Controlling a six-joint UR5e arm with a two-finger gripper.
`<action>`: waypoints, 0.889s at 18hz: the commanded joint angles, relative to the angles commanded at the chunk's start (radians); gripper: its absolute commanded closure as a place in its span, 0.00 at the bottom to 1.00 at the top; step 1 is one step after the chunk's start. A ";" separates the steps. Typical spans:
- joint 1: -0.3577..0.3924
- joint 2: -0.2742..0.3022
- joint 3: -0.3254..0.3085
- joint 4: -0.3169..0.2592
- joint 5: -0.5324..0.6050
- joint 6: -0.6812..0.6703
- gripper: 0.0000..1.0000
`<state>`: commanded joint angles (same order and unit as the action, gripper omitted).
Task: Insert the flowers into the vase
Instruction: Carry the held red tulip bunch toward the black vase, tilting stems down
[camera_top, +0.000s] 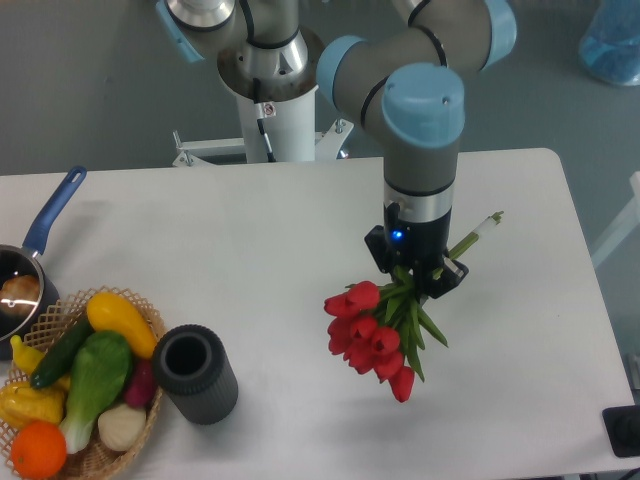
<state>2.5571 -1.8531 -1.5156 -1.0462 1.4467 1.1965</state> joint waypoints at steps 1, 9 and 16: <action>0.003 0.000 0.000 0.003 -0.006 0.000 1.00; 0.028 0.031 0.003 0.041 -0.224 -0.121 1.00; 0.011 0.041 -0.009 0.227 -0.518 -0.294 1.00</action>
<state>2.5679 -1.8116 -1.5248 -0.8195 0.9286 0.9023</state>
